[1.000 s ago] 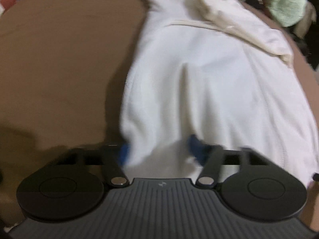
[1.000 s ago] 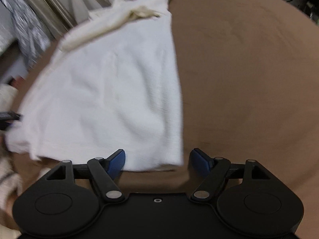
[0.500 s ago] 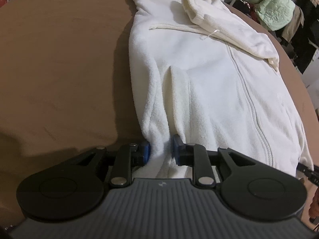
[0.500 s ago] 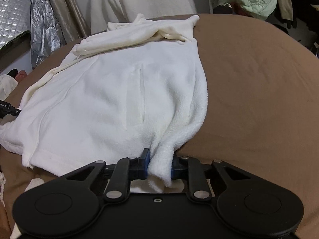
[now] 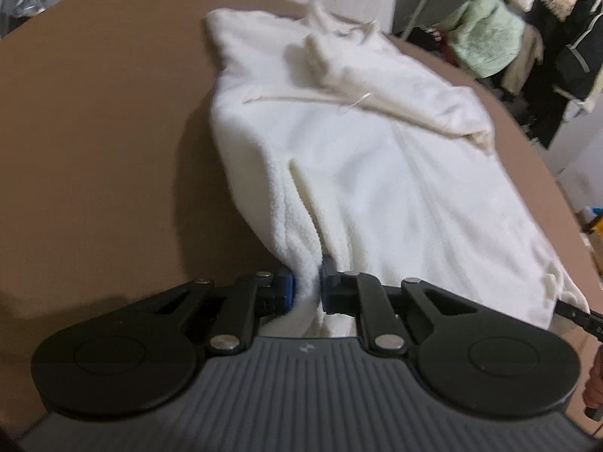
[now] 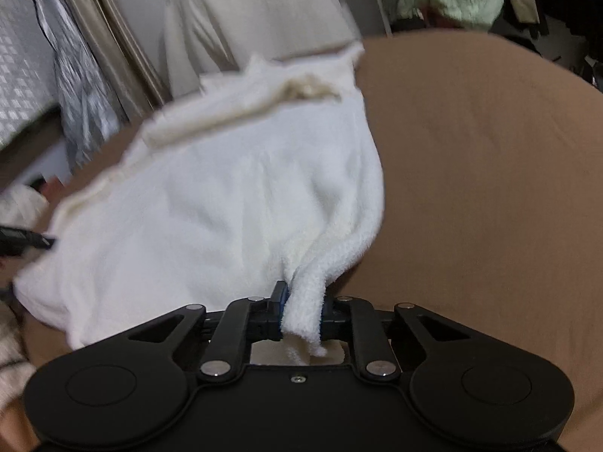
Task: Fold clothes
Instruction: 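Pinch the fleece hem with both grippers to fold it toward the collar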
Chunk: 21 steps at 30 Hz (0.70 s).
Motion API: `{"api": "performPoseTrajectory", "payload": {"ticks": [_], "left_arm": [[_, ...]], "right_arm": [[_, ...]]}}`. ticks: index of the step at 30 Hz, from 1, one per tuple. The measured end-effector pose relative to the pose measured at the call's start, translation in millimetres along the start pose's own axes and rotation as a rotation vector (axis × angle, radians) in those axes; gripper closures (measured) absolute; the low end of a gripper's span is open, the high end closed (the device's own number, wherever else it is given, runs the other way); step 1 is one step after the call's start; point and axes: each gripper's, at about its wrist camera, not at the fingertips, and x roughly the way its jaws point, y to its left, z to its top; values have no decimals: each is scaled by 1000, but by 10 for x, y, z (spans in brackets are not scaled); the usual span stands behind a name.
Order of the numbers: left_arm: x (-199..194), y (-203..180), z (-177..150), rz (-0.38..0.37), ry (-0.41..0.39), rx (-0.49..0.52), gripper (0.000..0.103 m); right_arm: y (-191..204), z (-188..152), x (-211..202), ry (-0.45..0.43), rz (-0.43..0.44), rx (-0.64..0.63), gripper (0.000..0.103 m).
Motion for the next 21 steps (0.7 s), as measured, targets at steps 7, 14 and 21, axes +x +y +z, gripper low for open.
{"api": "performPoseTrajectory", "payload": {"ticks": [7,14,21], "left_arm": [[-48,-312,731,-76,-88,27,91],[591,-269,318,-152,7,-106,90],[574,-639,159,-7,-18,145,85]], "right_arm": [[251,643,-158,-185,70,-49,87],[401,768,294,-161,106,59,87],[622,414,713,-28,40,63,87]]}}
